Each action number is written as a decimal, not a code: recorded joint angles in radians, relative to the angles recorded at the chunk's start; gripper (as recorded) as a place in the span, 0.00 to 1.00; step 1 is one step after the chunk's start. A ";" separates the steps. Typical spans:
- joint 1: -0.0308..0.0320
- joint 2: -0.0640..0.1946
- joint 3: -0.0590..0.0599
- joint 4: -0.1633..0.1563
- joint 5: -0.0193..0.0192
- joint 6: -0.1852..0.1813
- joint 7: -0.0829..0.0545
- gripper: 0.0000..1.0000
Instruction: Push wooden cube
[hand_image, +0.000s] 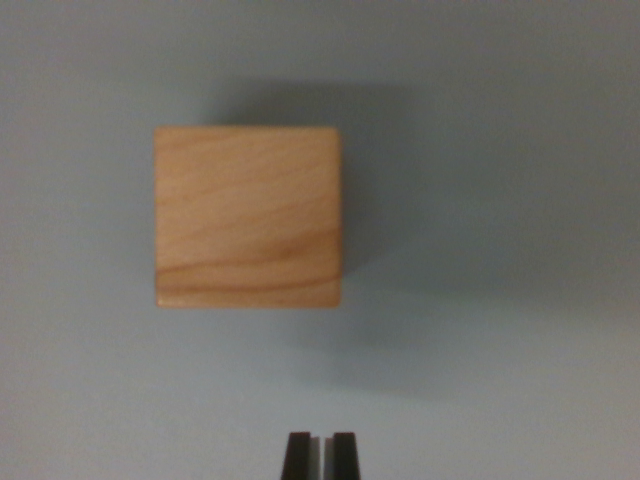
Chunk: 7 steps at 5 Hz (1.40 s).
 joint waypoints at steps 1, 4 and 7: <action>0.0000 0.000 0.000 0.000 0.0000 0.000 0.000 0.00; 0.0095 0.013 0.009 -0.041 -0.0001 -0.048 0.012 0.00; 0.0125 0.018 0.012 -0.054 -0.0001 -0.064 0.016 0.00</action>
